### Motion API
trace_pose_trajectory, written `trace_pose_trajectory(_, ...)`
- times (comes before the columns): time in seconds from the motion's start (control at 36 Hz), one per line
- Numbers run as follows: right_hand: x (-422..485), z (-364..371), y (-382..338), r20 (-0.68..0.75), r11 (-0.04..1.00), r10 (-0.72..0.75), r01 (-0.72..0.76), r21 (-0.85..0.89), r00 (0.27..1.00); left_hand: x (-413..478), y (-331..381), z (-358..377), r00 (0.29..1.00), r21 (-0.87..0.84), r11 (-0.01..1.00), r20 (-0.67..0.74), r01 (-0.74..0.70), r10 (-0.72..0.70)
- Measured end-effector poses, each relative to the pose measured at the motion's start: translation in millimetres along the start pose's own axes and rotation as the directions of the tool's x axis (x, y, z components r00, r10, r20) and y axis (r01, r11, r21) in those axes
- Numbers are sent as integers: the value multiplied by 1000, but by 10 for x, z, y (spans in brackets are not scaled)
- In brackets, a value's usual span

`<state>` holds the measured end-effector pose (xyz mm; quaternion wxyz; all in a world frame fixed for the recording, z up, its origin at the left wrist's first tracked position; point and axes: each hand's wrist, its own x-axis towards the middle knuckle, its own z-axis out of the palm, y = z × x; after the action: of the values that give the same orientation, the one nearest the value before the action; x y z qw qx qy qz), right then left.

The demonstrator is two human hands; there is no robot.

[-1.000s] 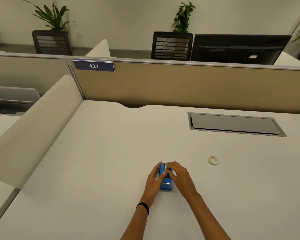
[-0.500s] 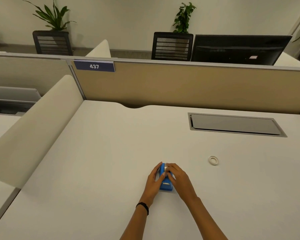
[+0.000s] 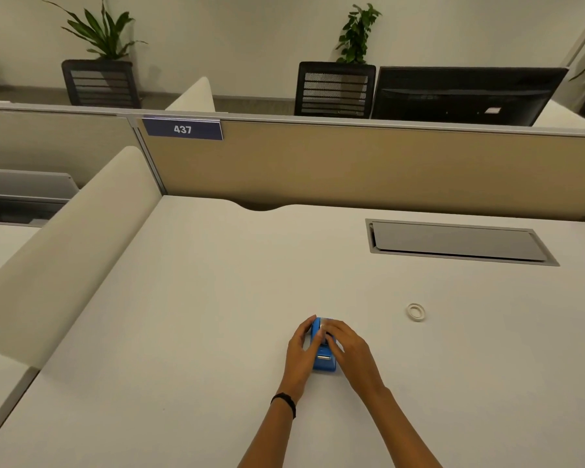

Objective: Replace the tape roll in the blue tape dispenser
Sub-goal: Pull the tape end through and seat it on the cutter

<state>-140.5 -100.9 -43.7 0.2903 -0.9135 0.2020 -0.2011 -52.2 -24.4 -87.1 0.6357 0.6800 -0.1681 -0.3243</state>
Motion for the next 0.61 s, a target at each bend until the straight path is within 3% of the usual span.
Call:
trace_pose_trajectory(0.06,4,11,-1,-10,1000,-13,13,7,1000,5,-7,-3,1000,2,1000,3,1,-1)
trace_pose_trajectory(0.22,72,46,65,50,988,153,-154,25,987,7,-8,-8,1000,1,1000,22,11,-11)
trace_pose_trajectory(0.61,166,73,179,90,979,205,-205,-16,975,11,-11,-85,995,47,999,93,24,-28)
